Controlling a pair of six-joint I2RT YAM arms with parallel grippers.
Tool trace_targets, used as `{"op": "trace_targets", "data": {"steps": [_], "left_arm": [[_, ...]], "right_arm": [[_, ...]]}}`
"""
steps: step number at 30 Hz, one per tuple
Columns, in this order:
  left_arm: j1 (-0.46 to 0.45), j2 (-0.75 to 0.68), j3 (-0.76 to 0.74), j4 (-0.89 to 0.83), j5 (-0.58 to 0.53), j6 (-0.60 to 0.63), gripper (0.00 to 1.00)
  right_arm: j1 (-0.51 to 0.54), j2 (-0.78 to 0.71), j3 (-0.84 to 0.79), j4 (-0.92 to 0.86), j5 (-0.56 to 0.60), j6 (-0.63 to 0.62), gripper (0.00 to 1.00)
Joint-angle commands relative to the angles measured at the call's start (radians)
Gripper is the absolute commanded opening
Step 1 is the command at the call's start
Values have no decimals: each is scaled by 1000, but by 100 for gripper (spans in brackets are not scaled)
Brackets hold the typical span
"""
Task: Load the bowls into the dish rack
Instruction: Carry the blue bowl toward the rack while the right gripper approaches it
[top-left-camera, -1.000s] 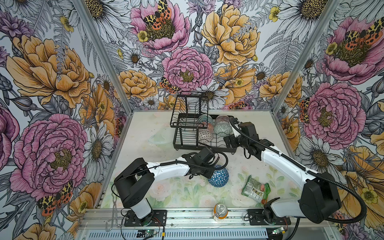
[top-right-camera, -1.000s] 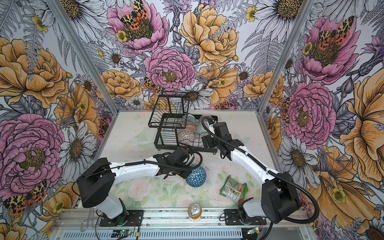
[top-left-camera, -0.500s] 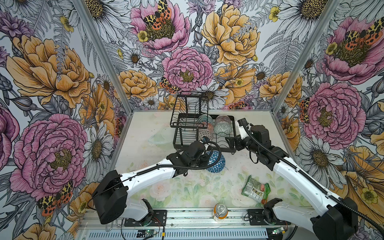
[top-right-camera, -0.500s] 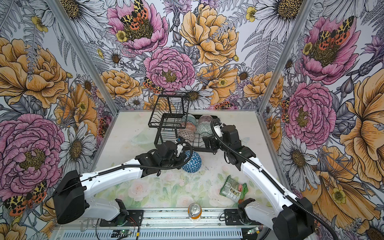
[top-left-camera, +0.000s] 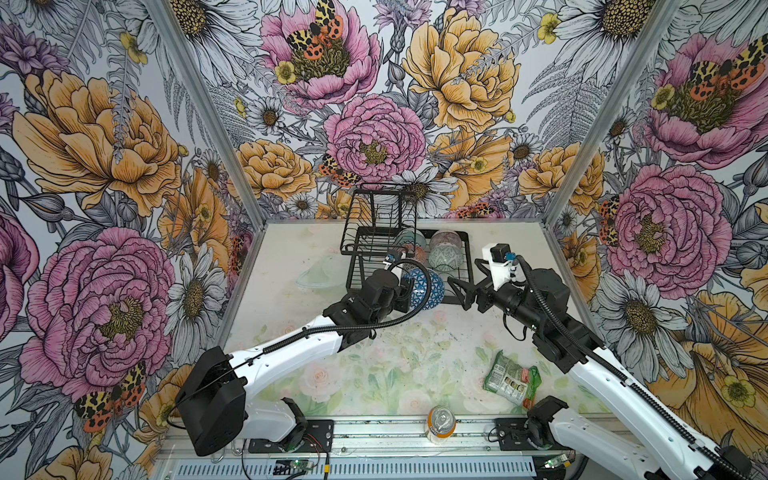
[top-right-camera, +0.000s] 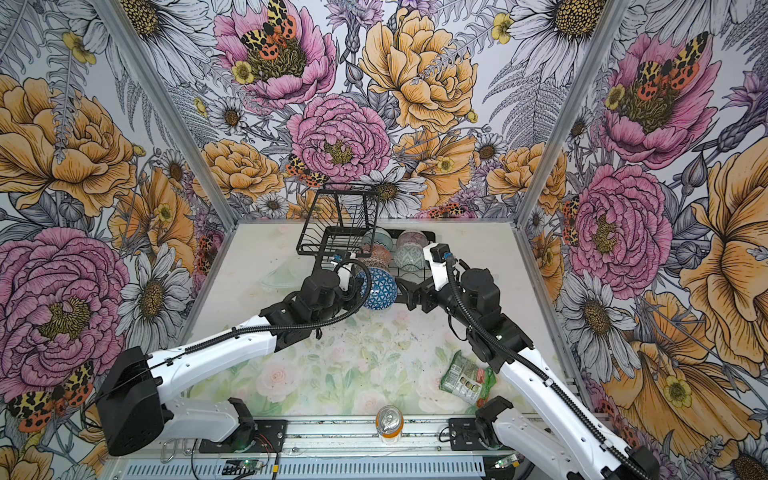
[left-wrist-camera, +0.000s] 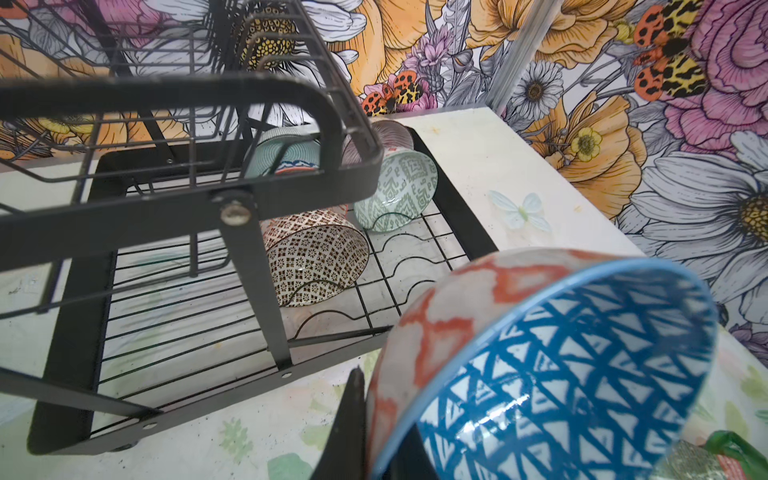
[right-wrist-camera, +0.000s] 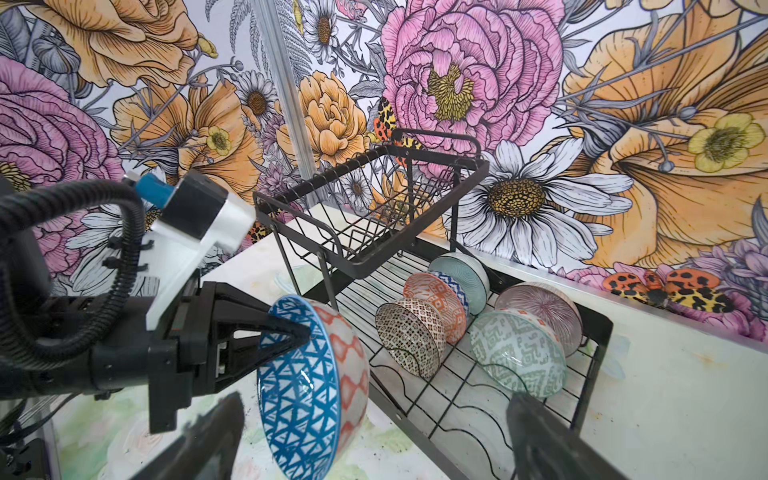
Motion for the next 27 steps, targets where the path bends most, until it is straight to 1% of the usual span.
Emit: {"op": "trace_targets", "data": {"steps": [1, 7, 15, 22, 23, 27], "left_arm": [[0, -1, 27, 131, -34, -38, 0], [-9, 8, 25, 181, -33, -42, 0], [-13, 22, 21, 218, -17, -49, 0], [-15, 35, 21, 244, -1, -51, 0], [-16, 36, 21, 245, -1, -49, 0], [-17, 34, 20, 251, 4, -48, 0]], "right_arm": [[23, 34, -18, 76, -6, 54, 99], [41, 122, -23, 135, 87, 141, 94], [55, 208, -17, 218, 99, 198, 83], [65, 267, 6, 215, 140, 225, 74], [64, 269, 6, 214, 145, 226, 72], [66, 279, 12, 213, 160, 228, 60]]}}
